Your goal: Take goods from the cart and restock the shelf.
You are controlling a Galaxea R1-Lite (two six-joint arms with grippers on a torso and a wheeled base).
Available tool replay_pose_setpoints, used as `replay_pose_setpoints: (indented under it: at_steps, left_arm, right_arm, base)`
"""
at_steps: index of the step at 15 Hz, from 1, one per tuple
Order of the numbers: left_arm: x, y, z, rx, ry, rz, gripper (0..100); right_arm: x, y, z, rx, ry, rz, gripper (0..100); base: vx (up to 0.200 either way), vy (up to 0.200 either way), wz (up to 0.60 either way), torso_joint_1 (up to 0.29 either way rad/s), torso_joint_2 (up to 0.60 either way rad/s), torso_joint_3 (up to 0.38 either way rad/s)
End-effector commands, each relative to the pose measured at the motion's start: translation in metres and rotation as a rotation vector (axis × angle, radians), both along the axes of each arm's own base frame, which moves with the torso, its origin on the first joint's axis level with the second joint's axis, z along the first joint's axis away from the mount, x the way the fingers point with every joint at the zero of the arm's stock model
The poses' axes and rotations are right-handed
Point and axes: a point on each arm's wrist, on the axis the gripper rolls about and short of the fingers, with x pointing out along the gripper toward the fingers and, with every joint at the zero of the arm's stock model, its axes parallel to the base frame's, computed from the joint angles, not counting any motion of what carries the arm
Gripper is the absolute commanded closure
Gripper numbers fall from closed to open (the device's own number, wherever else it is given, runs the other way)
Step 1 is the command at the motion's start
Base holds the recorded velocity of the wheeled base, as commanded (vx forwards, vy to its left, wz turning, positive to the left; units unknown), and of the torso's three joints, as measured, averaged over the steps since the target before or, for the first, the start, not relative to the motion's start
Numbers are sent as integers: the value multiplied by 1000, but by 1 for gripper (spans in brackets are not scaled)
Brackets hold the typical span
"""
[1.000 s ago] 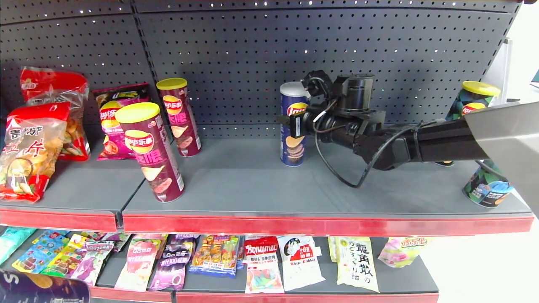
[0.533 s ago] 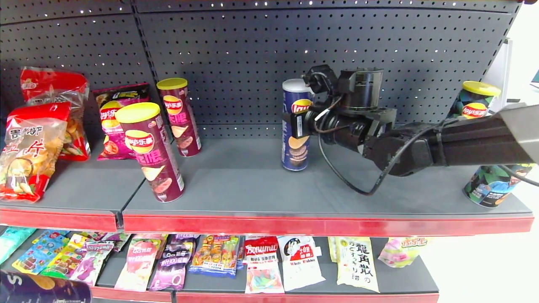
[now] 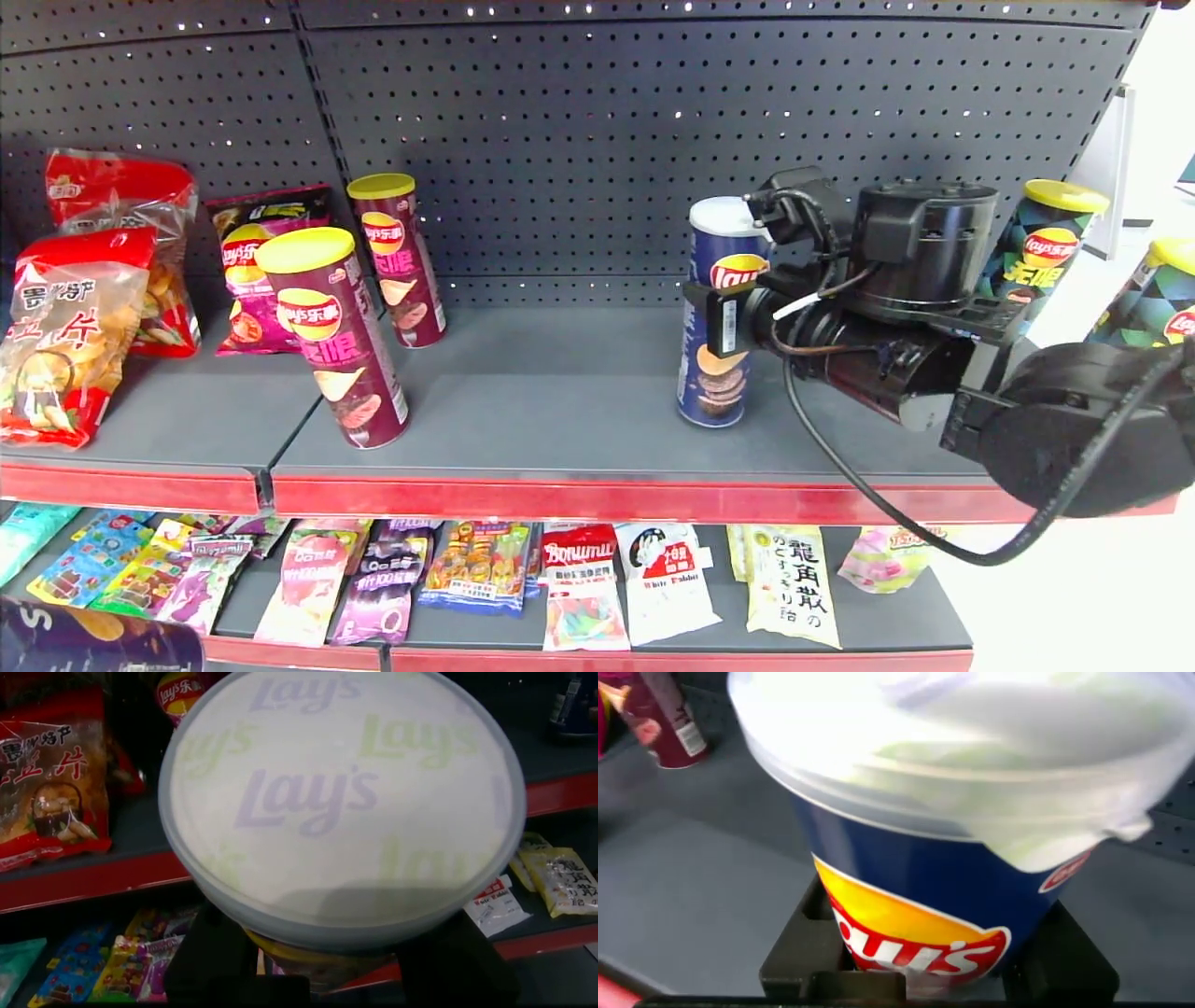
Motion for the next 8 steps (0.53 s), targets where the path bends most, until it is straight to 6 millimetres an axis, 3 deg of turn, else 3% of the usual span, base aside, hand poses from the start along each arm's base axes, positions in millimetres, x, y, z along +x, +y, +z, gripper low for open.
replay_pose_setpoints:
  at_steps: [1,8]
  left_arm:
    - [1,0,-1,0,5,0,100]
    - [0,0,-1,0,4,0,100]
  right_arm:
    - [-13,-4,9,16,-18,0,100]
    - [-39,-6,-4,11,36,29,100]
  base:
    - [0,0,0,0,0,0]
    - [0,0,0,0,0,0]
